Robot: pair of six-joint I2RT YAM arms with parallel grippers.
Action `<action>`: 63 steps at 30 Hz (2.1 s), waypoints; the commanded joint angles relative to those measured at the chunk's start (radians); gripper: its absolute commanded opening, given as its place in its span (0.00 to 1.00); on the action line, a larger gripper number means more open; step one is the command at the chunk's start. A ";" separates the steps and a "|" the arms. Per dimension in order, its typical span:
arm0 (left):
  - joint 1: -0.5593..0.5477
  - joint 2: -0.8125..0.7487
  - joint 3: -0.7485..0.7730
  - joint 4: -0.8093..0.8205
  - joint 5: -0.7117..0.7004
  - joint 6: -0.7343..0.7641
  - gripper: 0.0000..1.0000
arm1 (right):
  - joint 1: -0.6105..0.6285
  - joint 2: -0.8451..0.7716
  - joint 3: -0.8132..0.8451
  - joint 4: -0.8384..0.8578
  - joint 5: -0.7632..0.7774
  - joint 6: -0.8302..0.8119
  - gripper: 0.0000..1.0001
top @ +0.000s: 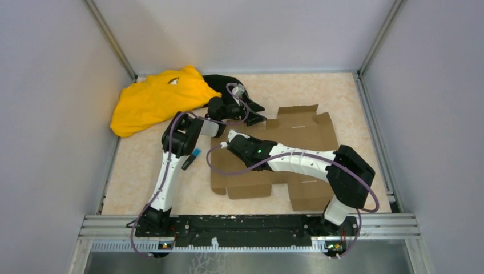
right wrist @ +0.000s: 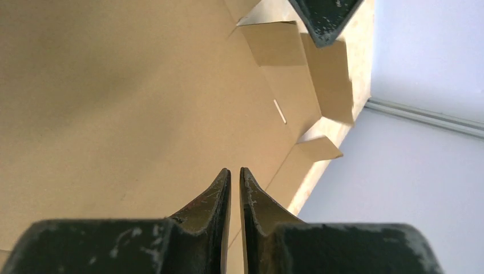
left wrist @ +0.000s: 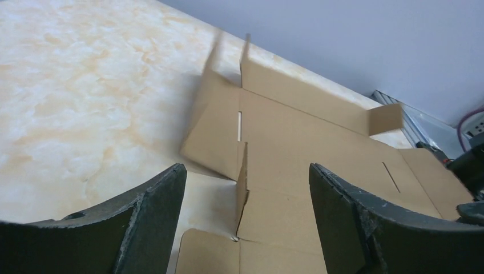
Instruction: Fold the paper box
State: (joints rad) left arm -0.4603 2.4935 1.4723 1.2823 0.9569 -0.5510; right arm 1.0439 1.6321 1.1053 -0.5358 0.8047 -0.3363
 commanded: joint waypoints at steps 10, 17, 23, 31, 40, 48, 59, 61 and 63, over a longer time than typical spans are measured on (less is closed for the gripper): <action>0.023 -0.080 -0.042 -0.002 0.061 0.007 0.81 | -0.348 -0.159 0.088 0.015 -0.394 0.361 0.18; 0.023 -0.296 -0.211 -0.247 0.000 0.169 0.80 | -0.688 -0.320 -0.068 0.124 -0.508 0.587 0.73; -0.009 -0.499 -0.230 -0.757 -0.119 0.387 0.69 | -0.884 -0.414 -0.245 0.203 -0.560 0.694 0.84; -0.036 -0.666 -0.356 -1.097 -0.471 0.400 0.72 | -1.013 -0.418 -0.433 0.382 -0.744 0.757 0.78; 0.014 -0.803 -0.528 -1.233 -0.568 0.310 0.76 | -1.013 -0.497 -0.516 0.407 -0.761 0.702 0.77; -0.004 -0.812 -0.581 -1.250 -0.560 0.251 0.75 | -1.012 -0.441 -0.500 0.409 -0.911 0.639 0.76; -0.008 -0.712 -0.587 -1.257 -0.696 0.169 0.74 | -0.928 -0.280 -0.458 0.462 -0.956 0.633 0.73; 0.003 -0.696 -0.595 -1.252 -0.705 0.155 0.74 | -0.929 -0.279 -0.446 0.459 -0.957 0.632 0.73; 0.022 -0.690 -0.616 -1.231 -0.708 0.139 0.73 | -0.929 -0.283 -0.435 0.453 -0.955 0.630 0.73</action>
State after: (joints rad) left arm -0.4644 1.7405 0.8898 0.0780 0.3233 -0.3786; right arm 0.1093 1.3533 0.6125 -0.1230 -0.1345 0.3065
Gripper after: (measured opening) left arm 0.735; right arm 0.731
